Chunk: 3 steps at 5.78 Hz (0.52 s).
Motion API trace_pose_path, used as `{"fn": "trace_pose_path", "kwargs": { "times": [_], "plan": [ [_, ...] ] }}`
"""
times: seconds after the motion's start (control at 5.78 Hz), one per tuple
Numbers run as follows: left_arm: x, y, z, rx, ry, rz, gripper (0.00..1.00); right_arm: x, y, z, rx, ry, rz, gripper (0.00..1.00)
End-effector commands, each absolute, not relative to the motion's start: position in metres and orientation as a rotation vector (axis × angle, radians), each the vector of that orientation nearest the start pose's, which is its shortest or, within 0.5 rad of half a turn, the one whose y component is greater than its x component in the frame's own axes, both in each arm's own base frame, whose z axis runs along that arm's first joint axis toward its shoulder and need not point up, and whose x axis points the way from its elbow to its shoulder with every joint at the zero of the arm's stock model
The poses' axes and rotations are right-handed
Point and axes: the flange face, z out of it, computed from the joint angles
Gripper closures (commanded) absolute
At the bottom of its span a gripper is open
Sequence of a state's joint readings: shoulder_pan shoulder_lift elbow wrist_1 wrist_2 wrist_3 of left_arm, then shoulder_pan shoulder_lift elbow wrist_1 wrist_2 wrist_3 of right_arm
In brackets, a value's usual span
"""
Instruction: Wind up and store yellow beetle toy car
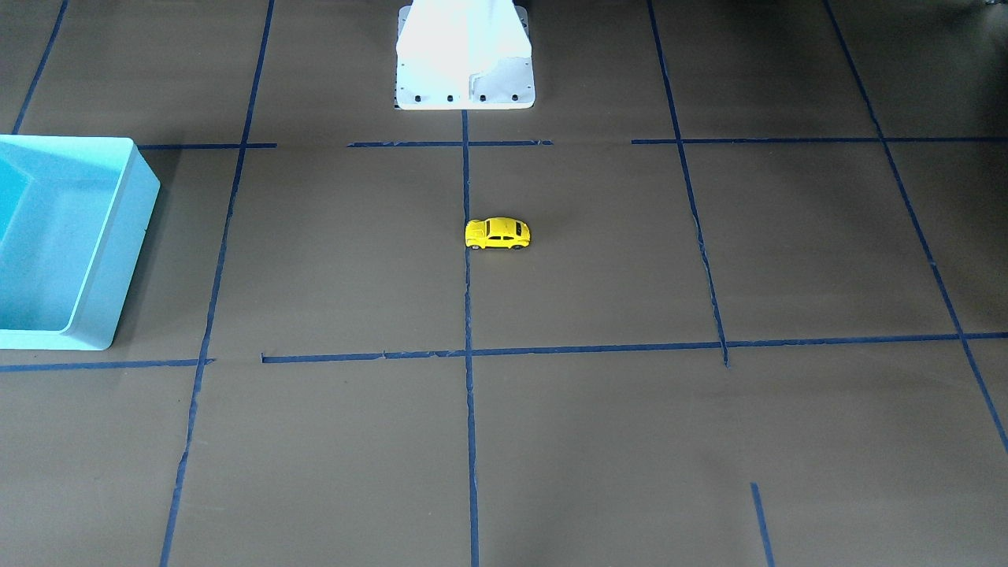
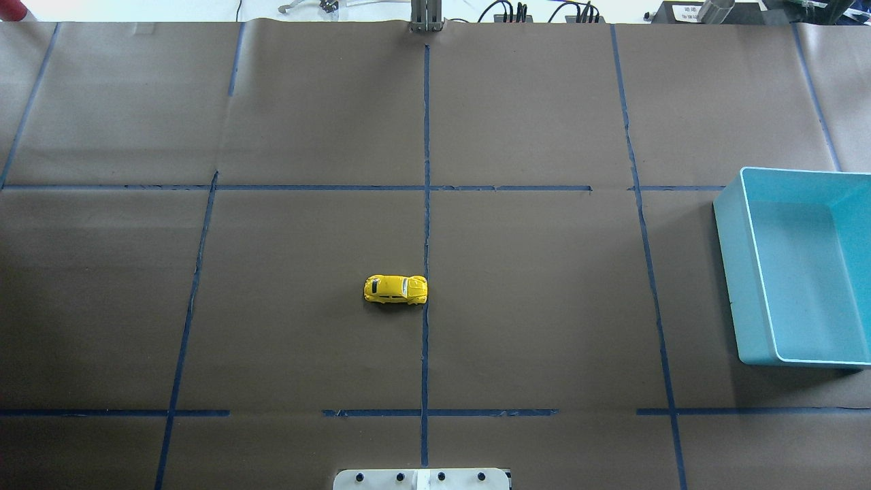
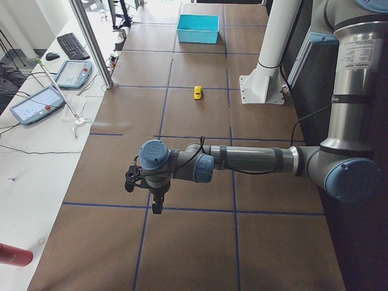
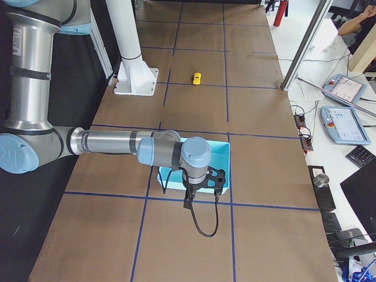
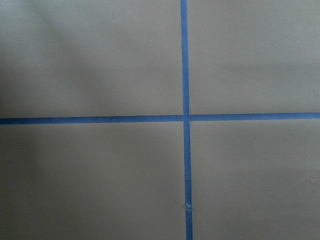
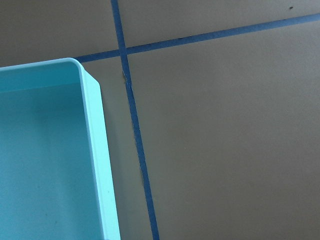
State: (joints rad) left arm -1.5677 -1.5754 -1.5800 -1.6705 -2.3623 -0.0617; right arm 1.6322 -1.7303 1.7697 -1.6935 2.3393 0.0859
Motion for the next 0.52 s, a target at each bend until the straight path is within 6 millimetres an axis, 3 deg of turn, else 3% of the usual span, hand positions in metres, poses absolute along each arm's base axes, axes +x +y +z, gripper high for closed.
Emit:
{"fn": "trace_pose_path", "kwargs": {
  "times": [0.0,0.35],
  "plan": [
    [-0.061,-0.5012,0.6412,0.08,0.792,-0.012,0.0,0.0896,-0.413,0.6468,-0.09,-0.768,0.172,0.0],
    [-0.0604,-0.5025,0.6422,0.075,0.791,-0.015,0.0,0.0896,-0.413,0.6468,-0.09,-0.768,0.172,0.0]
  ]
}}
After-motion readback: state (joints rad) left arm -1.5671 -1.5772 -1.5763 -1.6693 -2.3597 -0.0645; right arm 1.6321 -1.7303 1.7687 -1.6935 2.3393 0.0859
